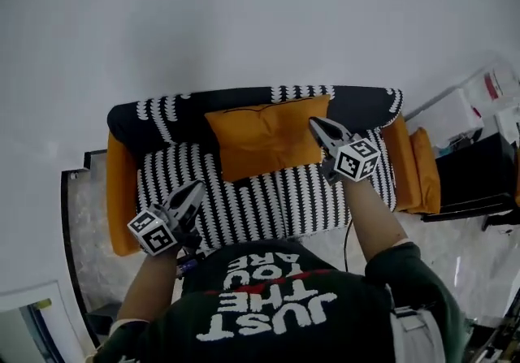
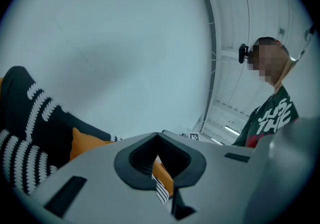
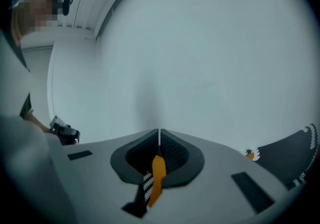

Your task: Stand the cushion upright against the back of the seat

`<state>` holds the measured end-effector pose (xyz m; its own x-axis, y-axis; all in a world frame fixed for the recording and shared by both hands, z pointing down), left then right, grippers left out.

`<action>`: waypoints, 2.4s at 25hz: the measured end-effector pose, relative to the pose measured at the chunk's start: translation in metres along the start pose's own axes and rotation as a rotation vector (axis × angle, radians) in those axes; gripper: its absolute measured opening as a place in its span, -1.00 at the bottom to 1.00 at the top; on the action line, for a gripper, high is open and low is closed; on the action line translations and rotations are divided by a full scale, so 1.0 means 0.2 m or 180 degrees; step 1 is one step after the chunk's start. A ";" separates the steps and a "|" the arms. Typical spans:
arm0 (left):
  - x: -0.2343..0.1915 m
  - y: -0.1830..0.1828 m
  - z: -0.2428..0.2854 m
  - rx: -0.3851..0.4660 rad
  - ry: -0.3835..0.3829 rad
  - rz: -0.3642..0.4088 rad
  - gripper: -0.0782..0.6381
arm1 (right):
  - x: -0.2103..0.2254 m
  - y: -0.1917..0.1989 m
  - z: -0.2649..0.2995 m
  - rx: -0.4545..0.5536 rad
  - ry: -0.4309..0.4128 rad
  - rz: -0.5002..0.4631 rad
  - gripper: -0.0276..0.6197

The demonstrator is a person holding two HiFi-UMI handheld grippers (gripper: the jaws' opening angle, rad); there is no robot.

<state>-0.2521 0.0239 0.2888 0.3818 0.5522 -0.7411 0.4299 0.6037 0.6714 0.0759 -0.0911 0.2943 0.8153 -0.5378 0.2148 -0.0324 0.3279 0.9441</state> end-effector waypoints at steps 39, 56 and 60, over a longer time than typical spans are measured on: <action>1.15 0.21 0.25 0.0428 -0.0412 0.1112 -0.80 | -0.34 -0.41 -1.52 0.0701 -0.1000 -0.0293 -0.64; 0.90 0.06 0.10 0.0337 -0.0458 0.1098 -0.80 | -0.36 -0.27 -1.22 0.0290 -0.0203 -0.0279 -0.83; 0.90 0.07 0.10 0.0358 -0.0472 0.1081 -0.80 | -0.33 -0.27 -1.20 0.0261 -0.0232 -0.0249 -0.84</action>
<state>-0.1607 0.1194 0.1645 0.6286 0.6158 -0.4750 0.3424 0.3293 0.8800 0.1630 0.1135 0.1690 0.7731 -0.6153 0.1544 -0.0198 0.2198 0.9753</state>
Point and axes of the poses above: the fingertips, and each gripper's own axes: z forward along the fingers, x to its right, y out of its underside, the point moved 2 cm from there along -z, backward along the fingers, and after that the axes turned 4 degrees about -z, right-handed, at the moved point
